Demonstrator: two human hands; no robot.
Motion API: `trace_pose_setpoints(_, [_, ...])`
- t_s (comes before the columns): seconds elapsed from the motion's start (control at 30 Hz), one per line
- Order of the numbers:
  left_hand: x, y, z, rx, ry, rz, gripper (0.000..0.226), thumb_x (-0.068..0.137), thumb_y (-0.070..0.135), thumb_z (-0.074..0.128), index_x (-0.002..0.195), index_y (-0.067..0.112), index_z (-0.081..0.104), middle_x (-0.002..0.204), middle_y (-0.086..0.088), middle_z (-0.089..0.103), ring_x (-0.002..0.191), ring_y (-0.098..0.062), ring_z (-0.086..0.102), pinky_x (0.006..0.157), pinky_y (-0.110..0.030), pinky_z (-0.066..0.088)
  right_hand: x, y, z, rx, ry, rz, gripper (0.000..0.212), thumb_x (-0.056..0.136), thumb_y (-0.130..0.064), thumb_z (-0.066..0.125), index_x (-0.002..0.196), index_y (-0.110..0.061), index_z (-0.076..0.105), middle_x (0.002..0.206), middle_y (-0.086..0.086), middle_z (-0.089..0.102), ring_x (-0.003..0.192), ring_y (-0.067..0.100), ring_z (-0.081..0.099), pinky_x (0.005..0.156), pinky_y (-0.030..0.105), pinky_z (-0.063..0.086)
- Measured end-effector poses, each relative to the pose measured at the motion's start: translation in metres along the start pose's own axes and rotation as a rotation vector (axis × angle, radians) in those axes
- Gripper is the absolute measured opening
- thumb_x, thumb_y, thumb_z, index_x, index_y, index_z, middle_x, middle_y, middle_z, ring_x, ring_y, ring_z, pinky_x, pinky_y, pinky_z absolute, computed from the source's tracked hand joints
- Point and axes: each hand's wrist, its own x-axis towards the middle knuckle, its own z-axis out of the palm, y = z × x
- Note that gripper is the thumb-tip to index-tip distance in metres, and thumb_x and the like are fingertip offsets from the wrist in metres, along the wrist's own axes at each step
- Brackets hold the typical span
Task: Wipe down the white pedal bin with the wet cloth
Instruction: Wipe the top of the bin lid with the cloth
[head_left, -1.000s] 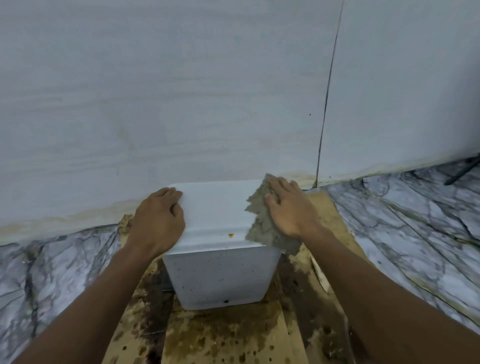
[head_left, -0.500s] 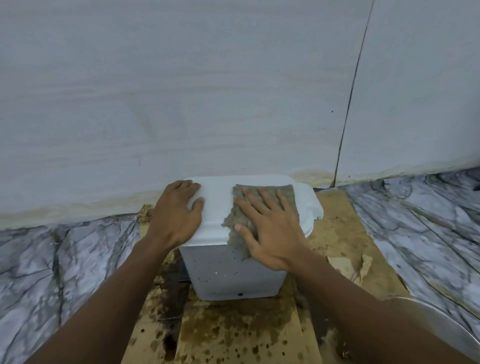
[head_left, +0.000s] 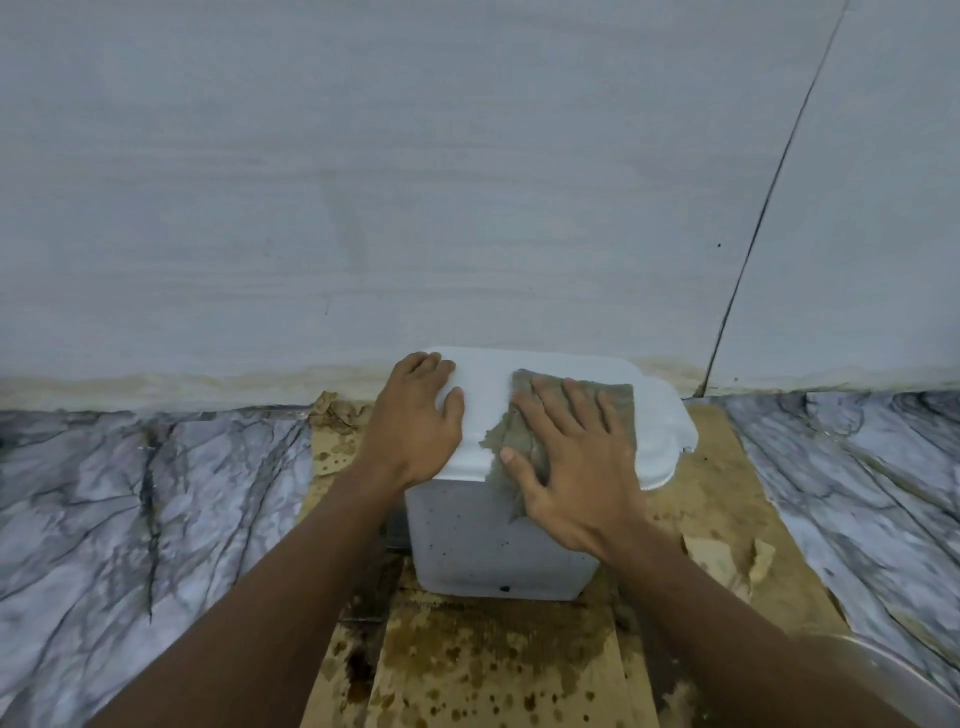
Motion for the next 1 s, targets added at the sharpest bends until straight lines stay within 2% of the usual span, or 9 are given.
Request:
trace_pose_setpoints(0.1, [-0.001,-0.001,0.001,0.000,-0.006,0.017,0.047,0.104,0.028,0.046,0.147,0.008,0.046,0.156,-0.008,0.041,0.149,-0.017,0.022,0.114,-0.021,0.014,0.002,-0.009,0.010,-0.014,-0.011,-0.087,0.068,0.099,-0.062,0.010,0.160,-0.033,0.021,0.168,-0.006,0.018,0.157,0.021,0.011,0.126,0.048,0.003])
trace_pose_setpoints(0.2, [0.000,0.004,0.005,-0.024,-0.021,0.025,0.049,0.105,0.030,0.044,0.149,0.009,0.044,0.159,-0.006,0.037,0.150,-0.015,0.019,0.117,-0.024,0.016,0.000,0.013,0.008,-0.024,0.022,-0.095,0.064,0.102,-0.061,0.015,0.158,-0.033,0.027,0.166,-0.005,0.027,0.155,0.020,0.019,0.126,0.047,0.012])
trace_pose_setpoints(0.37, [0.003,0.011,0.010,-0.050,-0.024,0.026,0.050,0.105,0.031,0.043,0.149,0.008,0.043,0.160,-0.005,0.035,0.151,-0.014,0.017,0.118,-0.025,0.017,-0.003,0.065,-0.010,0.035,0.088,0.155,0.073,0.095,-0.069,0.009,0.156,-0.035,0.033,0.163,-0.005,0.033,0.154,0.016,0.021,0.126,0.036,0.007])
trace_pose_setpoints(0.47, [0.002,0.006,0.008,-0.044,-0.011,0.013,0.049,0.105,0.029,0.043,0.149,0.007,0.043,0.159,-0.006,0.036,0.150,-0.014,0.017,0.118,-0.024,0.017,0.000,0.049,-0.007,0.016,0.129,0.222,0.076,0.094,-0.067,0.009,0.155,-0.030,0.037,0.163,-0.002,0.035,0.154,0.020,0.022,0.126,0.042,0.009])
trace_pose_setpoints(0.53, [0.000,0.002,0.006,-0.036,-0.004,0.005,0.049,0.105,0.028,0.043,0.149,0.007,0.043,0.159,-0.006,0.035,0.150,-0.015,0.018,0.118,-0.025,0.016,-0.002,0.024,0.000,-0.002,0.145,0.168,0.072,0.096,-0.064,0.015,0.153,-0.029,0.041,0.161,-0.001,0.038,0.152,0.024,0.026,0.124,0.049,0.012])
trace_pose_setpoints(0.63, [-0.003,-0.001,0.004,-0.034,-0.013,0.017,0.050,0.105,0.029,0.042,0.149,0.007,0.042,0.159,-0.007,0.035,0.150,-0.016,0.018,0.120,-0.027,0.016,-0.006,-0.005,0.017,-0.014,0.147,-0.018,0.062,0.101,-0.059,0.026,0.151,-0.027,0.045,0.159,0.000,0.042,0.148,0.026,0.034,0.122,0.051,0.017])
trace_pose_setpoints(0.8, [-0.002,-0.002,0.006,-0.014,-0.032,0.045,0.050,0.106,0.033,0.041,0.150,0.010,0.043,0.160,-0.004,0.034,0.151,-0.014,0.017,0.115,-0.021,0.011,-0.002,0.013,0.017,-0.025,0.167,-0.128,0.056,0.103,-0.056,0.033,0.151,-0.030,0.046,0.156,-0.003,0.047,0.146,0.023,0.040,0.120,0.048,0.027])
trace_pose_setpoints(1.0, [0.000,0.007,0.011,-0.026,0.001,0.056,0.048,0.105,0.029,0.045,0.148,0.009,0.046,0.159,-0.005,0.037,0.150,-0.014,0.019,0.112,-0.019,0.011,-0.025,0.066,0.003,0.096,0.263,0.087,0.065,0.094,-0.067,0.041,0.147,-0.029,0.050,0.154,-0.006,0.048,0.147,0.017,0.036,0.123,0.046,0.022])
